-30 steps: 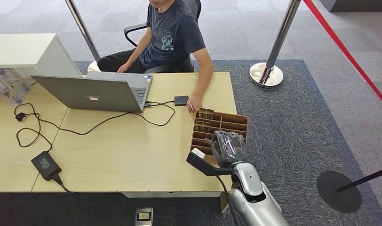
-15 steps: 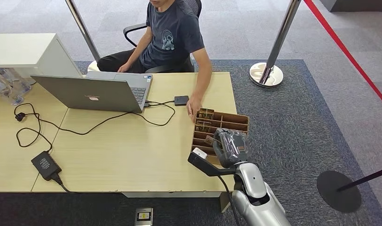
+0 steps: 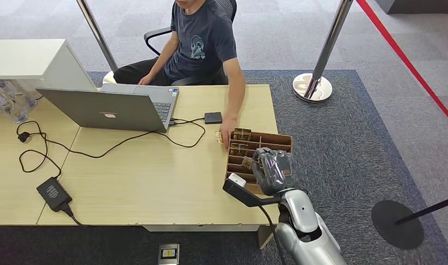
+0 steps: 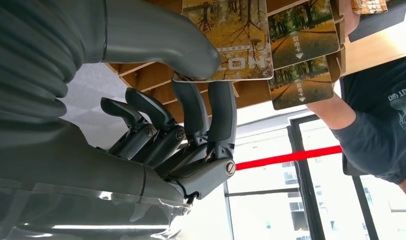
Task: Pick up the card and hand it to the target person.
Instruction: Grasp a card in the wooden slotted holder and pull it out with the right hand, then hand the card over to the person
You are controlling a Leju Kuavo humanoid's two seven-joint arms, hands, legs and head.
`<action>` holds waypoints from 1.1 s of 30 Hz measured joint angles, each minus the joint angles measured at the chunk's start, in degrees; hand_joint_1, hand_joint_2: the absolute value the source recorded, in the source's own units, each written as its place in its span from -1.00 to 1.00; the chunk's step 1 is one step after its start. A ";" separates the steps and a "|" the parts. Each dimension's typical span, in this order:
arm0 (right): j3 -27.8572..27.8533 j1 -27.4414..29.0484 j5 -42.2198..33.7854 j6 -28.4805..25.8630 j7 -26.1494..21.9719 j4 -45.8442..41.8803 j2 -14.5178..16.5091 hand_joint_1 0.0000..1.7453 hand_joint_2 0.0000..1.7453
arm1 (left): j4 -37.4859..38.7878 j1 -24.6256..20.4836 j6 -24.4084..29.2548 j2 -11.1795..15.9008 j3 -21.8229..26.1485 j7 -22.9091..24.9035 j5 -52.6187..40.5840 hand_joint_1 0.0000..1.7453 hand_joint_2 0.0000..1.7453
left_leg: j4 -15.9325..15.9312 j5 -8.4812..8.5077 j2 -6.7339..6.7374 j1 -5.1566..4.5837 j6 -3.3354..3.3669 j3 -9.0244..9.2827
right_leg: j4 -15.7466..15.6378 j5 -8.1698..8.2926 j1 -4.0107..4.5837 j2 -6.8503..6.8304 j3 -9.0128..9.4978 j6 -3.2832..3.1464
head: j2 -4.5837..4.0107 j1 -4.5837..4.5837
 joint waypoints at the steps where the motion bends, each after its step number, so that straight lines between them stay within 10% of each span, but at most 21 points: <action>1: 0.03 -0.11 -0.11 -0.02 -0.09 0.00 -0.07 1.00 1.00 | 0.00 0.02 0.07 -0.01 0.00 0.02 0.09 -1.00 -1.00 | 0.00 0.00 0.00 0.00 0.00 0.00 | 0.00 0.00 0.00 0.00 0.00 0.00 | 0.01 0.00; 33: 0.37 -2.99 -0.13 -3.01 -0.74 -4.49 -2.88 1.00 1.00 | 0.04 -0.03 0.25 -0.34 0.00 -0.31 0.41 -1.00 -1.00 | 0.00 0.00 0.00 0.00 0.00 -0.02 | 0.01 0.00 0.00 0.00 -0.02 0.00 | 0.01 0.00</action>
